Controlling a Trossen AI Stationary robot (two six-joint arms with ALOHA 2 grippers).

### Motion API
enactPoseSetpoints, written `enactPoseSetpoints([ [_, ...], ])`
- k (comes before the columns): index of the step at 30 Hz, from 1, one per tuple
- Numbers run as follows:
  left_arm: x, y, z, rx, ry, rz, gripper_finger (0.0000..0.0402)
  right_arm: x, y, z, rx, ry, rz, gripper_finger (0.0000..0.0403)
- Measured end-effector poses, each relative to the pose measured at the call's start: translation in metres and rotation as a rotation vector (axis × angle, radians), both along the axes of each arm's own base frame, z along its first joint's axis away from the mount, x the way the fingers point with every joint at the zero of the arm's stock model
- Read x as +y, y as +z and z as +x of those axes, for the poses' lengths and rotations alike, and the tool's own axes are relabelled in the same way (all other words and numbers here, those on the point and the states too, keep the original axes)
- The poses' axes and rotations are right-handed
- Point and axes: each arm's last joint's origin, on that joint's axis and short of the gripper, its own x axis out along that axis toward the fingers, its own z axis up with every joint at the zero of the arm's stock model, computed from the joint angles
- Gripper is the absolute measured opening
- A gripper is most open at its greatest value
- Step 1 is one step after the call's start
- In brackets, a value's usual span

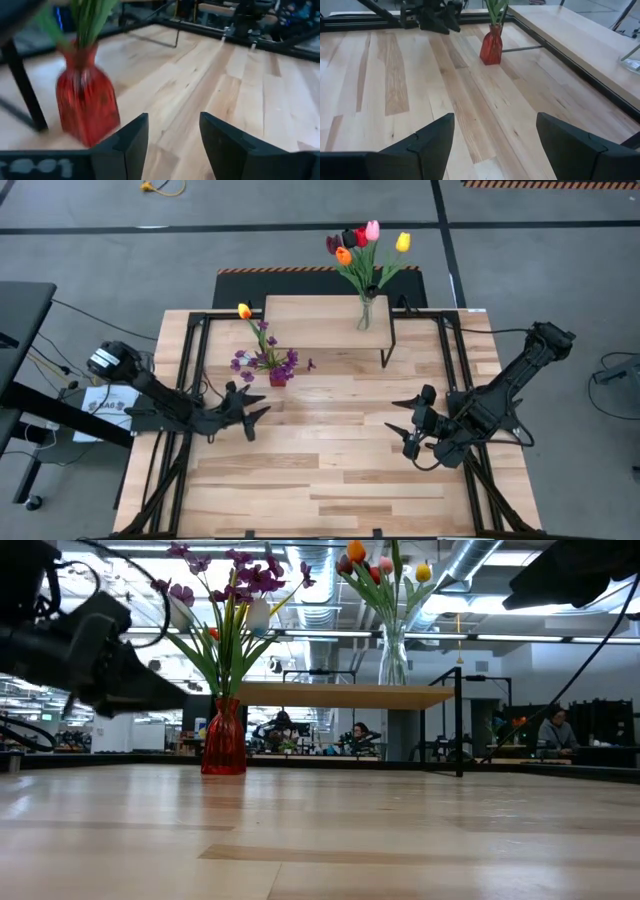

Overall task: Pick and place flowers into a vace then onto a shelf
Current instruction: Put the red vase filled with flowers on the shelf

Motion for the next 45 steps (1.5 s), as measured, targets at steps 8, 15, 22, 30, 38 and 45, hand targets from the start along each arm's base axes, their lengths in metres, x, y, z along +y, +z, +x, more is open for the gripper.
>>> enactPoseSetpoints([
  [8,-0.003,-0.019,0.004,-0.105,0.224,-0.213,0.0166,-0.001,-0.001,-0.001,0.009,0.0,-0.008,0.0276],
  [15,-0.01,-0.02,0.018,-0.101,0.265,-0.141,0.0166,-0.001,-0.001,-0.001,0.019,0.008,-0.005,0.0276],
  [22,-0.013,-0.015,0.026,-0.087,0.29,-0.068,0.0166,0.0,-0.002,-0.001,0.032,0.02,-0.005,0.0276],
  [30,-0.011,-0.016,0.023,-0.166,0.41,-0.095,0.0166,-0.001,-0.003,-0.002,0.048,0.021,-0.021,0.0276],
  [38,-0.012,-0.014,0.037,-0.112,0.499,0.011,0.0166,-0.002,-0.003,-0.003,0.059,0.021,-0.031,0.0276],
  [45,-0.012,-0.017,0.04,-0.056,0.549,0.091,0.0166,-0.003,-0.004,-0.003,0.07,0.021,-0.043,0.0276],
])
